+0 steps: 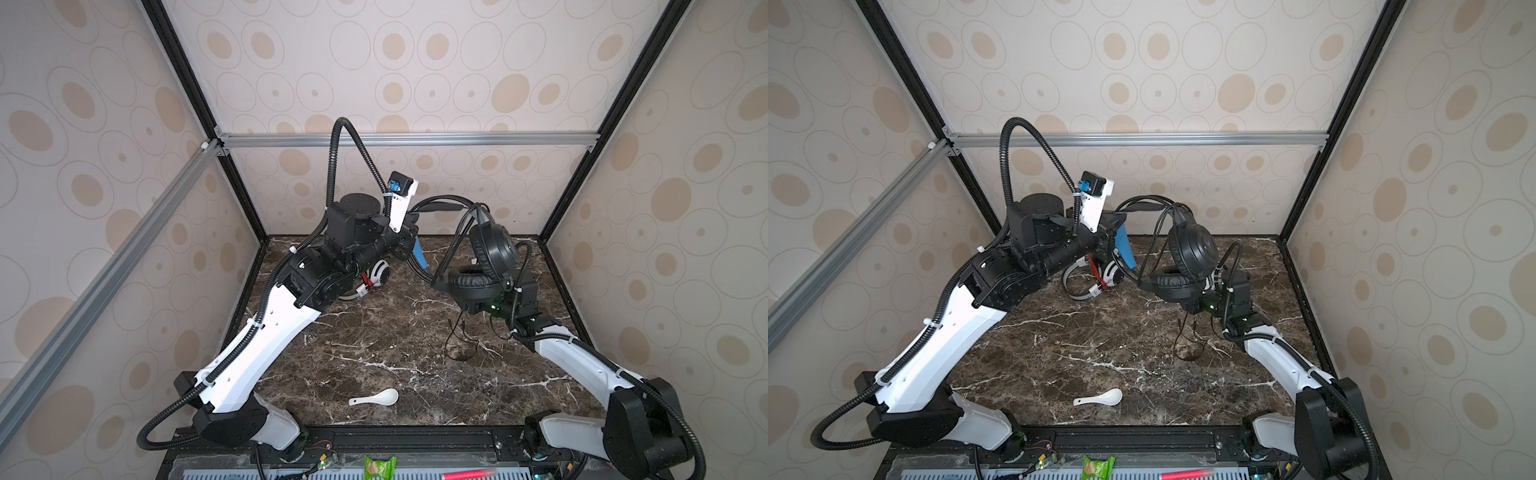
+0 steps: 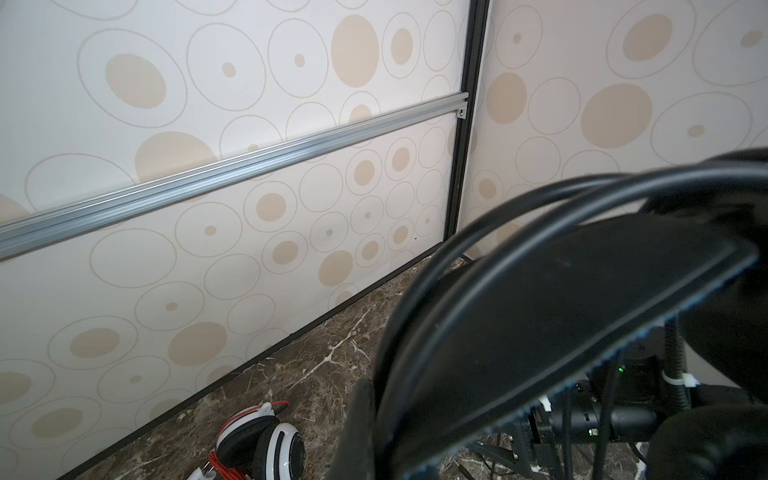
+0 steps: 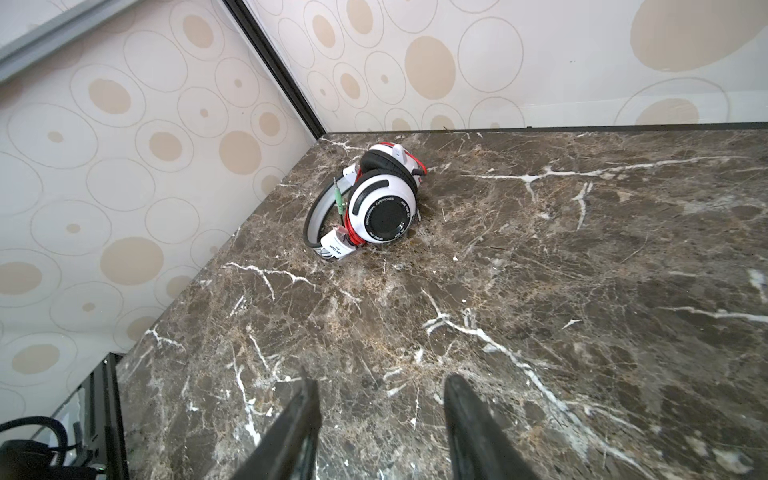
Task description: Wrap the headphones
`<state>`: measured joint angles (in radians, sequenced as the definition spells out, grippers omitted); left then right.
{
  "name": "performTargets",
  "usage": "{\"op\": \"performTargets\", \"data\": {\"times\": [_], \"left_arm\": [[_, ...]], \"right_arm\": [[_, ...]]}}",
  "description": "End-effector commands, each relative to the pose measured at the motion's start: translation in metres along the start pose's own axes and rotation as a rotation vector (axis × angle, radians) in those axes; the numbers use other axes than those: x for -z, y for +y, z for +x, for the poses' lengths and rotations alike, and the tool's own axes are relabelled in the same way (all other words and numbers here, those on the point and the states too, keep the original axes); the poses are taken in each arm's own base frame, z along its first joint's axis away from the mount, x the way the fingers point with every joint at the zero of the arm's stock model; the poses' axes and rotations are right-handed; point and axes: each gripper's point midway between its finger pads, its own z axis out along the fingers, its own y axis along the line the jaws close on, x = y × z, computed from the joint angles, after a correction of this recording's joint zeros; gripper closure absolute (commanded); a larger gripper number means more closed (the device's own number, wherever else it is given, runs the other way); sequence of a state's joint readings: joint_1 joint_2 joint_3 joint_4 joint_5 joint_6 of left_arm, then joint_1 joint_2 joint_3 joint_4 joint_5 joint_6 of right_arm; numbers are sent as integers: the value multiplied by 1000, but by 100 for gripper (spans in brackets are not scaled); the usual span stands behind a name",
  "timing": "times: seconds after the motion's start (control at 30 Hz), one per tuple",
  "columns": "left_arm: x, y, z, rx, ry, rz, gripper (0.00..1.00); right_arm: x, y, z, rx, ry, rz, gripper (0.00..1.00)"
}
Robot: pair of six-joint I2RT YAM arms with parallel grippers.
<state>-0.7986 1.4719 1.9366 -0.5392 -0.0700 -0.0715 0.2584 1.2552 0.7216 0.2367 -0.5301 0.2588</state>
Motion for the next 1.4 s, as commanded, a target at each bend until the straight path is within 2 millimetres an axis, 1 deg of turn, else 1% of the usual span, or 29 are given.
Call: {"op": "performTargets", "data": {"times": [0.0, 0.1, 0.27, 0.3, 0.4, 0.5, 0.6, 0.63, 0.87, 1.07, 1.27, 1.37], "left_arm": [[18, 3, -56, 97, -184, 2, 100], [13, 9, -55, 110, -165, -39, 100], [9, 11, -59, 140, -177, -48, 100], [9, 10, -60, 149, -185, -44, 100], [6, 10, -63, 176, -196, -42, 100], [0, 16, -63, 220, -197, -76, 100], [-5, 23, -64, 269, -212, -112, 100], [-6, 25, -64, 284, -219, -123, 100], [-24, 34, -65, 373, -243, -153, 100], [-38, 40, -57, 450, -242, -155, 100], [-42, 44, -52, 525, -263, -137, 100], [-44, 42, -51, 546, -270, -107, 100]], "right_arm": [[-3, -4, 3, -22, -14, -4, 59], [-6, -5, 8, -42, -5, -8, 73], [-10, -13, 20, -65, 29, 12, 91], [-11, -14, 23, -69, 39, 17, 95], [-11, -18, 27, -74, 57, 38, 100], [-9, -20, 30, -72, 67, 62, 100], [-6, -23, 34, -34, 90, 107, 100], [-8, -14, 36, -15, 100, 96, 100], [-6, 0, 48, 48, 136, 126, 100], [-7, 12, 58, 83, 161, 139, 100], [-10, 26, 72, 102, 186, 142, 100], [-14, 25, 81, 102, 212, 170, 100]]}}
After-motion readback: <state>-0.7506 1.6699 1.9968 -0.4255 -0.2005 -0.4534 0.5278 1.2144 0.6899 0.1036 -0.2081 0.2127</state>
